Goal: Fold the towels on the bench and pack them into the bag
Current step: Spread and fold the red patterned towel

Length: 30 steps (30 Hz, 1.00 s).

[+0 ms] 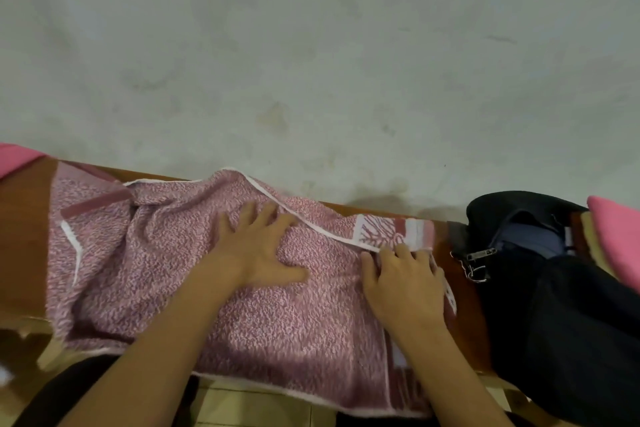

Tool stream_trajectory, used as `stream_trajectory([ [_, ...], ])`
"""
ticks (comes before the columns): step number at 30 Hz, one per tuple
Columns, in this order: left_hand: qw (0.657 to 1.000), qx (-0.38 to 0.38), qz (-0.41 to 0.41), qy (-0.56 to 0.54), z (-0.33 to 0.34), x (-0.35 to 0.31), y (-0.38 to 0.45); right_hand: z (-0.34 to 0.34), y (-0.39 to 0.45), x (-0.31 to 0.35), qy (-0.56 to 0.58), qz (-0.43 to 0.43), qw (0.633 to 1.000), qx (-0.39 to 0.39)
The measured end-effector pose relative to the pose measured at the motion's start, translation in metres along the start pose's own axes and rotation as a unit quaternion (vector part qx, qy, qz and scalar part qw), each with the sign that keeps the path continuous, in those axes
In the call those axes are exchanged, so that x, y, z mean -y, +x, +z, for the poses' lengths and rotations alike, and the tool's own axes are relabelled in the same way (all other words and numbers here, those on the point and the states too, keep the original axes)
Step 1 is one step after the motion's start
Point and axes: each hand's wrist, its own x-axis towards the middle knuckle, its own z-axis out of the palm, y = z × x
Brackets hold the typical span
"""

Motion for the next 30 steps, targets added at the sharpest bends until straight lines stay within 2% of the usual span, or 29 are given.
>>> stream_trajectory([
  [4, 0.998, -0.054, 0.041, 0.008, 0.007, -0.009, -0.002, 0.004, 0.004, -0.004, 0.025, 0.014, 0.999, -0.023],
  [9, 0.998, 0.008, 0.031, 0.047, 0.014, -0.010, 0.007, 0.001, 0.025, -0.017, 0.049, 0.040, 0.998, -0.007],
  [15, 0.998, -0.006, 0.005, 0.059, 0.020, -0.011, 0.012, 0.012, 0.048, -0.019, 0.140, -0.032, 0.990, -0.010],
  [19, 0.998, -0.018, -0.026, 0.055, 0.021, -0.006, 0.019, 0.012, 0.034, -0.014, 0.137, -0.031, 0.990, -0.013],
  [23, 0.997, -0.019, -0.043, 0.057, 0.022, -0.006, 0.022, 0.017, 0.010, -0.016, 0.087, -0.011, 0.994, 0.066],
  [26, 0.997, -0.024, -0.036, 0.058, 0.022, -0.009, 0.022, 0.023, 0.013, -0.027, 0.063, -0.018, 0.996, 0.059],
  [30, 0.997, -0.031, -0.017, 0.063, 0.024, -0.012, 0.020, 0.019, 0.022, -0.034, 0.092, 0.006, 0.995, 0.033],
])
